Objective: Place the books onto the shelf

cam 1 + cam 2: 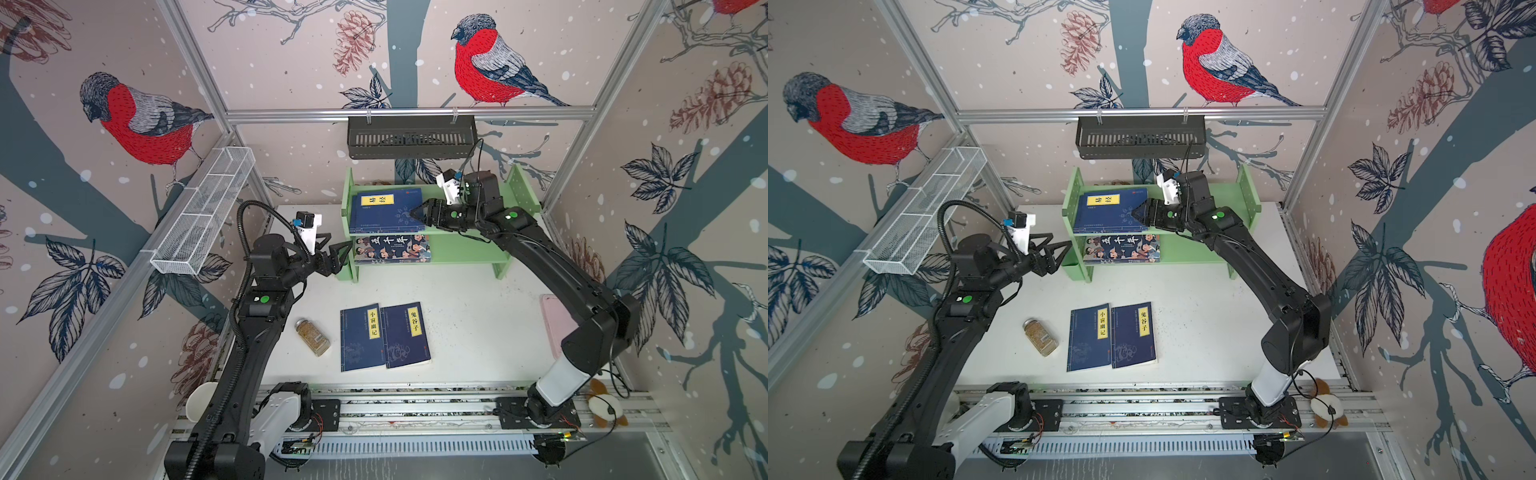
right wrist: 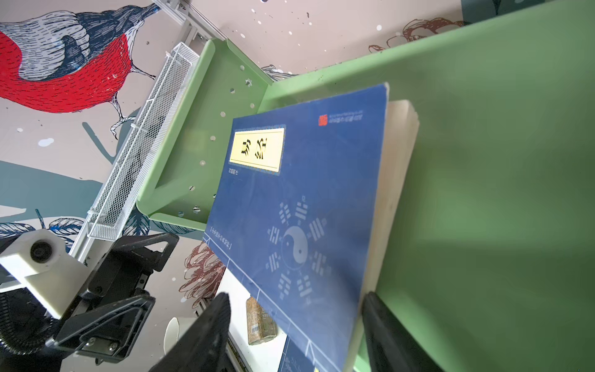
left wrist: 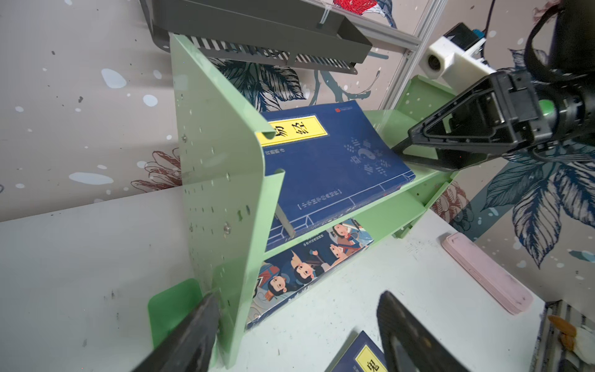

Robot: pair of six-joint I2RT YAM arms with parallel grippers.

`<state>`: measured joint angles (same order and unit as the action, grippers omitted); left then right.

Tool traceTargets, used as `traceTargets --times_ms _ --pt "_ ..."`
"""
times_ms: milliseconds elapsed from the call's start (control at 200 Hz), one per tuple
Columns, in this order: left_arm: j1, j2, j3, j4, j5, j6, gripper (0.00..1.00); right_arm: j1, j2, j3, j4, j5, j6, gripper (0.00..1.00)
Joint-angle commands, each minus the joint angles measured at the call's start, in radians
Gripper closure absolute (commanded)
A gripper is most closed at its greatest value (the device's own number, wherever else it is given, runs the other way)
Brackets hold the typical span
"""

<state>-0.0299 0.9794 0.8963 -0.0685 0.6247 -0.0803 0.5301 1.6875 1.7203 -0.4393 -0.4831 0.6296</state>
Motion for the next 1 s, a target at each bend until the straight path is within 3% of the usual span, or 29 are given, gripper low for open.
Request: traceTargets --times_ms 0,585,825,995 --pt "-0.001 0.003 -0.013 0.033 -0.017 0.066 0.24 0.005 0.008 0.014 0.033 -0.005 0.01 0.34" --pt "-0.012 0.076 -0.015 0.118 -0.031 0.102 0.33 0.022 0.034 0.058 0.013 0.005 0.009 0.34" --pt "-0.011 0.055 -0.021 0.093 -0.025 0.102 0.32 0.006 0.065 0.116 -0.091 0.107 -0.072 0.32" --pt "-0.012 0.026 -0.021 0.05 -0.023 0.103 0.3 -0.026 0.074 0.108 -0.071 0.11 -0.093 0.32"
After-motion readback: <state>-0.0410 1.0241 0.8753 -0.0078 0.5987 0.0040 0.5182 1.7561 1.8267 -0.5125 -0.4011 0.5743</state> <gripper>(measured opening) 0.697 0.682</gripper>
